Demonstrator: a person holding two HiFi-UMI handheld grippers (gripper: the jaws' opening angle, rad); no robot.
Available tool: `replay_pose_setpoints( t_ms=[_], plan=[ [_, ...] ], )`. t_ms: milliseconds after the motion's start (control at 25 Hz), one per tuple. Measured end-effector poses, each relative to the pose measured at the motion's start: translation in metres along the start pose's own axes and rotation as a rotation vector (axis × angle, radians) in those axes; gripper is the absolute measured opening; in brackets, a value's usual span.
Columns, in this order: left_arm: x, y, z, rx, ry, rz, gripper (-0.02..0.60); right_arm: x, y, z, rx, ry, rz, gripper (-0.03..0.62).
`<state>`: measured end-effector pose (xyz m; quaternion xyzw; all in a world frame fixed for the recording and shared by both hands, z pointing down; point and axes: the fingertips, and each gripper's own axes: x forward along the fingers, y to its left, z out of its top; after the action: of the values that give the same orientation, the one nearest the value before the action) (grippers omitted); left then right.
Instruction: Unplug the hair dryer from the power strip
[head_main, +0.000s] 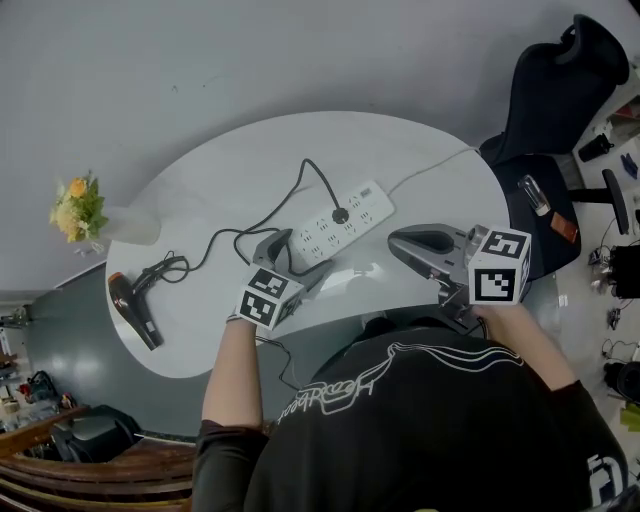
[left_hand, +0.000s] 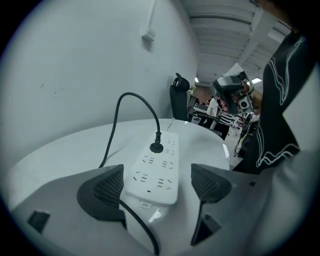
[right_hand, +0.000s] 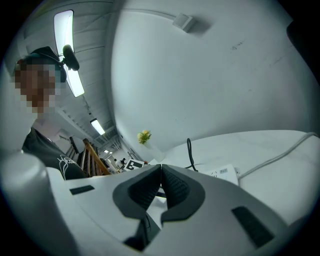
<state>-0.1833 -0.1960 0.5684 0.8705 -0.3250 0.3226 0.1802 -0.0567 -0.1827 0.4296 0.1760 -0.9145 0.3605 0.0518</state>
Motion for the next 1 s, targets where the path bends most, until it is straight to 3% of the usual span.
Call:
replay_pose_setpoints(
  t_ms=[360, 760, 1000],
  plan=[
    [0.026, 0.008, -0.022, 0.12, 0.15, -0.054, 0.403, 0.011, -0.018, 0.005, 0.037, -0.002, -0.019, -0.003],
    [0.033, 0.011, -0.025, 0.177, 0.193, -0.074, 0.403, 0.023, -0.041, 0.001, 0.044, 0.002, -0.036, -0.002],
    [0.033, 0.012, -0.025, 0.183, 0.18, -0.067, 0.403, 0.039, -0.051, -0.003, -0.097, 0.051, -0.06, -0.002]
  ],
)
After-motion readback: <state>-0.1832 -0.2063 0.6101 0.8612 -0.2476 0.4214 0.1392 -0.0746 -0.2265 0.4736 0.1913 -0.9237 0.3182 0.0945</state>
